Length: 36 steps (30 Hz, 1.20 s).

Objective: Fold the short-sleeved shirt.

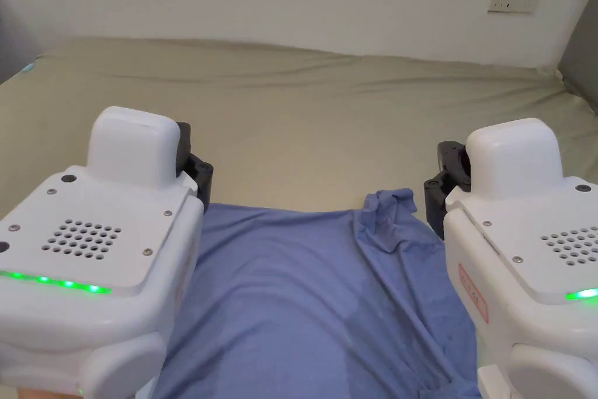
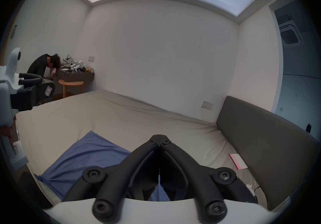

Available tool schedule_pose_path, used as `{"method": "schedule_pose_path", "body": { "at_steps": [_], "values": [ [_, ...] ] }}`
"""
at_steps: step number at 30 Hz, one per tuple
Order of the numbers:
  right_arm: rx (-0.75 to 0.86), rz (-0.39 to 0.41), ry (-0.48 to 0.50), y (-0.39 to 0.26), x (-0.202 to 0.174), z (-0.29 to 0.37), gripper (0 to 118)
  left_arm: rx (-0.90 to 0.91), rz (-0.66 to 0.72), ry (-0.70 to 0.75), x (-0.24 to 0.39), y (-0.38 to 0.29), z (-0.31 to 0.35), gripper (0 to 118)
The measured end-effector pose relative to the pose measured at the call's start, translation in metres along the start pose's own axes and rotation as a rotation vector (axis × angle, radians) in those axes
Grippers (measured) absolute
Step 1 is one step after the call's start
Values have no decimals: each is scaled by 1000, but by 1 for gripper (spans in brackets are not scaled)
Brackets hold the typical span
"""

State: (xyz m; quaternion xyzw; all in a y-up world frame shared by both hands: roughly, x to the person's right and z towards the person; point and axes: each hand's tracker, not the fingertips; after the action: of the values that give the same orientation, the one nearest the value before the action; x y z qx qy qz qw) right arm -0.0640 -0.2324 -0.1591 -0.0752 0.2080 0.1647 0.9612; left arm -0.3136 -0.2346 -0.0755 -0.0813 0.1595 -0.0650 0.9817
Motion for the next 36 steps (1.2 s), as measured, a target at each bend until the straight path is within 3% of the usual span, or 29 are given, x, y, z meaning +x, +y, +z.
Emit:
{"method": "schedule_pose_path", "body": {
  "at_steps": [3, 8, 11, 12, 13, 14, 15, 20, 24, 27, 28, 30, 36],
  "values": [
    [-59, 8, 10, -15, 2, -26, 2, -104, -84, 21, -5, -31, -45, 0],
    [-145, 0, 11, -37, 10, -71, 2, -314, 50, -24, -34, -92, -145, 0],
    [-214, -72, 59, -49, 21, -95, 2, -410, 134, -9, -57, -123, -212, 0],
    [-225, -72, 50, -54, 25, -102, 2, -438, 140, 2, -63, -132, -237, 15],
    [-235, -66, 42, -58, 28, -108, 2, -469, 152, 8, -69, -142, -261, 44],
    [-246, -60, 32, -62, 31, -114, 2, -506, 133, 21, -73, -152, -285, 93],
    [-259, -52, 23, -66, 33, -121, 2, -545, 129, 30, -77, -164, -306, 117],
    [-320, -36, -10, -85, 46, -144, 2, -697, 91, 73, -85, -193, -365, 111],
    [-365, -21, -17, -99, 52, -156, 2, -799, 128, 104, -97, -225, -398, 85],
    [-391, -27, -6, -103, 54, -165, 2, -748, 152, 70, -100, -233, -397, 81],
    [-396, -31, -4, -104, 56, -169, 2, -773, 148, 61, -101, -230, -398, 71],
    [-411, -31, 6, -104, 58, -184, 2, -752, 110, 19, -99, -222, -393, 1],
    [-502, -40, 32, -116, 72, -249, 4, -614, -94, -4, -78, -182, -352, 1]
  ]
}}
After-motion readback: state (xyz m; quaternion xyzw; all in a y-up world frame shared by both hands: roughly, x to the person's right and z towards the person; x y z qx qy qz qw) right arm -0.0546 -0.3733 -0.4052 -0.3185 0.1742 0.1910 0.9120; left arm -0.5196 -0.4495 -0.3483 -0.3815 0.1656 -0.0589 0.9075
